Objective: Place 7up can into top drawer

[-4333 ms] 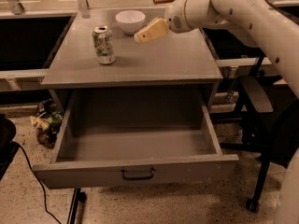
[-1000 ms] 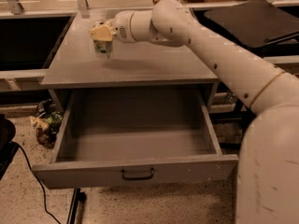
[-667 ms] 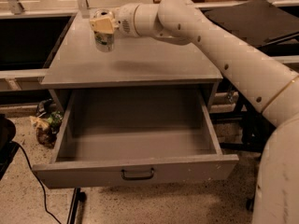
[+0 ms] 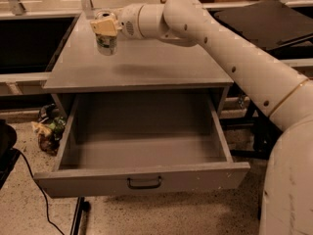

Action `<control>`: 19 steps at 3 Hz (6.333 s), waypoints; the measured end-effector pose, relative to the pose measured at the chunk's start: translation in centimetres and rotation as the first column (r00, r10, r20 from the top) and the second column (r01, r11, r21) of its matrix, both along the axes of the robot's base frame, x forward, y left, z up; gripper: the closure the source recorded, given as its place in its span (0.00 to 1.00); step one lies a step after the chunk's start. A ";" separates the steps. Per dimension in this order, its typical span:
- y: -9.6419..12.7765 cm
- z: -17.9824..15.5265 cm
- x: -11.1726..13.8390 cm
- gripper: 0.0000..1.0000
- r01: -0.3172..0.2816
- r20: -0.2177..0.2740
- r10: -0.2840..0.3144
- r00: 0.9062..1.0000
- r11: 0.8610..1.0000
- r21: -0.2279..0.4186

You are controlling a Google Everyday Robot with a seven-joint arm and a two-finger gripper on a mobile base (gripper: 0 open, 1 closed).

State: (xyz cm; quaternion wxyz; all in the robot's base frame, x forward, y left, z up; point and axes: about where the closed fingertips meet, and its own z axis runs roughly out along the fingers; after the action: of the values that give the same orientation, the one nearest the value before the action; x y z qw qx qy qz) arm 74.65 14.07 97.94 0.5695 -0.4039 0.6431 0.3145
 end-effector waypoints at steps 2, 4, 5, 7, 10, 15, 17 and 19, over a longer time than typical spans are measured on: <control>3.8 0.3 -8.5 1.00 -0.283 0.069 0.284 0.956 0.959 -0.030; 7.1 -2.9 -17.9 1.00 -0.499 0.005 0.499 0.867 0.867 -0.005; 7.5 -7.1 -19.8 1.00 -0.486 -0.097 0.483 0.870 0.874 -0.010; 8.5 -8.4 -20.6 1.00 -0.504 -0.120 0.497 0.859 0.863 -0.031; 7.7 -20.6 -18.3 1.00 -0.502 -0.158 0.482 0.862 0.853 -0.138; 2.2 -29.3 -17.7 0.58 -0.317 -0.233 0.284 0.930 0.941 -0.117; 1.8 -29.4 -17.5 0.11 -0.300 -0.230 0.270 0.935 0.947 -0.110; 0.8 -28.4 -17.7 0.00 -0.290 -0.201 0.269 0.942 0.954 -0.081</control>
Offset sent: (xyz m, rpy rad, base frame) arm -0.1735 0.0636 -0.0077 -0.0282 -0.1170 0.5139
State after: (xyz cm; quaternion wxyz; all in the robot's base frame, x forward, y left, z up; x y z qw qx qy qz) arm 56.91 14.92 69.53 0.4328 -0.4905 0.6462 0.3931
